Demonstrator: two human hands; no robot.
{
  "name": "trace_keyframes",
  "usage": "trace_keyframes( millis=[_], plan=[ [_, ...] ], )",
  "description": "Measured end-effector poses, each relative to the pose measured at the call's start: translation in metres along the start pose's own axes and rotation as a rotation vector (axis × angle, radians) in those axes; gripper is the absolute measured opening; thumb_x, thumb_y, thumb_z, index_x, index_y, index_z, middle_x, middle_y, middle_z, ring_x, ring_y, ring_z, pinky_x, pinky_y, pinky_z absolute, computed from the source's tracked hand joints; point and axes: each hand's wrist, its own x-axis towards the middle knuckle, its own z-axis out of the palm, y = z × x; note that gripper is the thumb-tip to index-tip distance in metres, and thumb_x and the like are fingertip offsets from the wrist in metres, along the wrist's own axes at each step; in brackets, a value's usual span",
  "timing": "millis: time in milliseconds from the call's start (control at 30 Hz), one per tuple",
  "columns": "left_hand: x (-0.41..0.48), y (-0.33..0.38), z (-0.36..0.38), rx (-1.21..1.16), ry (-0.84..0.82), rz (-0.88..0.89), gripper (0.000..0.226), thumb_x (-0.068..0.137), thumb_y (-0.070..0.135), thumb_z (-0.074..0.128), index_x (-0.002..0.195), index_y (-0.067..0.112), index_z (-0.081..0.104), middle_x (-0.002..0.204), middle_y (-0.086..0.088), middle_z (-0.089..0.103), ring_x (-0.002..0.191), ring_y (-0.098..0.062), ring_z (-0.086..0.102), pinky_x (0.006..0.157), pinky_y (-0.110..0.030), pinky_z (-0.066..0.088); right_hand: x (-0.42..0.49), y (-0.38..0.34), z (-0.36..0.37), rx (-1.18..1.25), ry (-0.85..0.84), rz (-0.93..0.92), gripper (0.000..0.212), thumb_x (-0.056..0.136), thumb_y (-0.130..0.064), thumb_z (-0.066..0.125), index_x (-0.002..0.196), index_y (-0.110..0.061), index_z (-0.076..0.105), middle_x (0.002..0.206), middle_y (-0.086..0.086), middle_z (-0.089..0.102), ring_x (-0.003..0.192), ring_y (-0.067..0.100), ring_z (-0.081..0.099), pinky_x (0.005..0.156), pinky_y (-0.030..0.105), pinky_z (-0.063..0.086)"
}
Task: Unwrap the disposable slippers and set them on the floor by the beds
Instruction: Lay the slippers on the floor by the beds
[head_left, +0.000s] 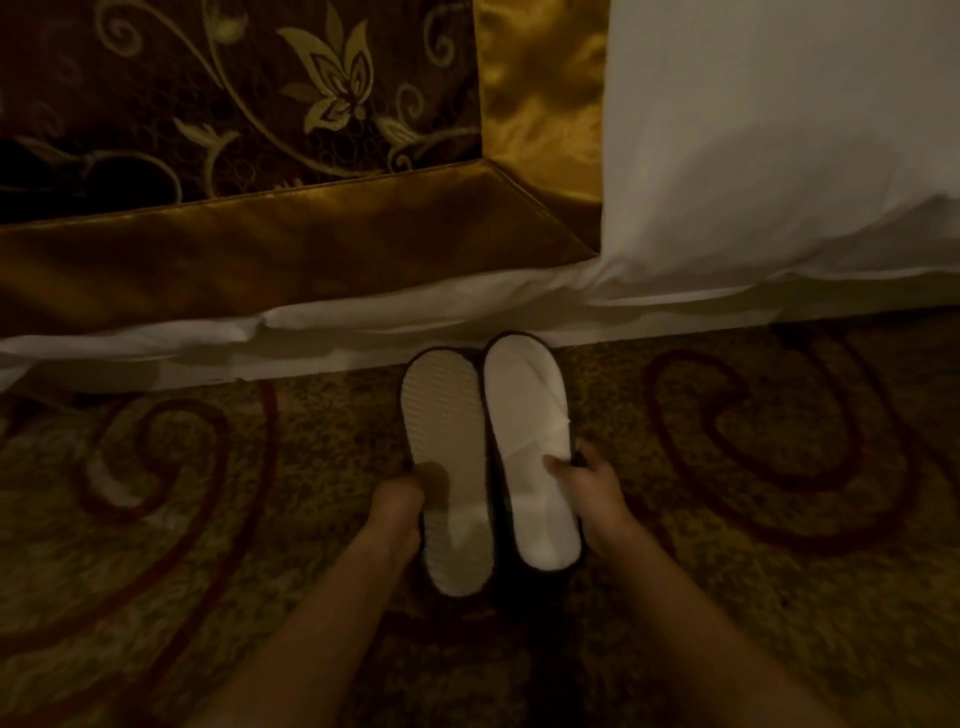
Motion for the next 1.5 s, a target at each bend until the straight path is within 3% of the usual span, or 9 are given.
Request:
trace_keyframes(
  millis=[133,300,400,600,700,867,1100,1267,1500],
  plan=[
    [-0.007,0.007,-0.012,0.052,0.052,-0.059,0.044,0.097,0.026,0.046,0.134,0.003,0.047,0.121,-0.018,0.058,0.105,-0.037,0.055,0.088,-0.039,0.049,-0.001,-0.002,-0.001,-0.029,-0.008,-0.016,0.035,0.084,-0.02,0.064,0.118,-0.021,0.057,0.103,0.001,0.066,0.087,0.019,0.063,0.073,0.033,0.053],
    [-0.019,0.02,-0.023,-0.056,-0.369,-0.132,0.049,0.08,0.075,0.033,0.099,0.039,0.06,0.098,0.004,0.062,0.091,-0.017,0.06,0.068,-0.032,0.053,0.003,0.002,-0.01,-0.41,0.215,-0.066,0.03,0.09,-0.02,0.057,0.11,0.001,0.059,0.107,0.018,0.064,0.093,0.028,0.06,0.076,0.031,0.046],
    [-0.012,0.019,-0.03,-0.023,-0.402,-0.162,0.061,0.067,0.078,0.045,0.109,0.036,0.058,0.111,0.002,0.06,0.102,-0.019,0.058,0.093,-0.042,0.047,0.006,0.005,-0.014,-0.798,0.149,-0.016,0.045,0.092,-0.026,0.052,0.126,0.004,0.046,0.12,0.022,0.059,0.108,0.034,0.057,0.084,0.033,0.045],
    [-0.007,0.01,-0.048,0.004,-0.364,-0.257,0.061,0.064,0.059,0.064,0.109,0.017,0.068,0.106,-0.011,0.065,0.088,-0.027,0.062,0.066,-0.035,0.054,0.0,0.003,-0.003,-1.159,0.307,-0.268,0.069,0.091,-0.036,0.047,0.146,-0.009,0.015,0.145,0.021,0.029,0.13,0.036,0.031,0.11,0.039,0.026],
    [-0.008,0.001,-0.048,-0.23,-0.456,-0.373,0.058,0.057,0.053,0.07,0.099,0.012,0.074,0.104,-0.014,0.071,0.102,-0.03,0.062,0.081,-0.045,0.054,-0.002,-0.006,0.017,-0.991,0.175,-0.499,0.061,0.094,-0.033,0.047,0.144,-0.004,0.026,0.145,0.019,0.037,0.131,0.033,0.035,0.11,0.035,0.026],
    [-0.005,-0.007,-0.039,-0.197,-0.359,-0.23,0.045,0.092,0.045,0.044,0.115,0.012,0.064,0.093,-0.013,0.075,0.086,-0.03,0.068,0.069,-0.037,0.055,-0.01,-0.003,0.061,-0.515,-0.311,0.005,0.055,0.092,-0.039,0.05,0.137,-0.01,0.038,0.132,0.012,0.052,0.114,0.029,0.054,0.095,0.033,0.044],
    [0.005,-0.018,-0.043,-0.097,-0.119,-0.041,0.042,0.099,0.033,0.039,0.133,0.011,0.049,0.12,-0.004,0.057,0.102,-0.022,0.058,0.095,-0.037,0.047,-0.013,0.018,0.066,-0.522,-0.213,-0.113,0.042,0.092,-0.014,0.053,0.131,-0.004,0.044,0.128,0.014,0.054,0.12,0.029,0.051,0.087,0.02,0.036],
    [0.022,-0.015,-0.05,0.856,0.064,0.239,0.019,0.098,0.022,0.043,0.088,0.017,0.058,0.104,-0.014,0.06,0.086,-0.023,0.057,0.077,-0.029,0.047,-0.025,0.013,0.06,-0.885,-0.156,-0.387,0.045,0.095,-0.021,0.046,0.138,-0.007,0.037,0.139,0.014,0.046,0.124,0.027,0.045,0.106,0.031,0.036],
    [0.078,0.034,-0.027,1.36,-0.111,0.563,0.065,0.097,0.035,0.043,0.151,0.019,0.011,0.159,-0.012,0.015,0.144,-0.034,0.02,0.117,-0.045,0.023,-0.064,0.041,0.057,-1.251,-0.164,-0.04,0.057,0.087,-0.049,0.053,0.127,-0.011,0.038,0.126,0.008,0.055,0.11,0.023,0.058,0.084,0.033,0.049]
  ],
)
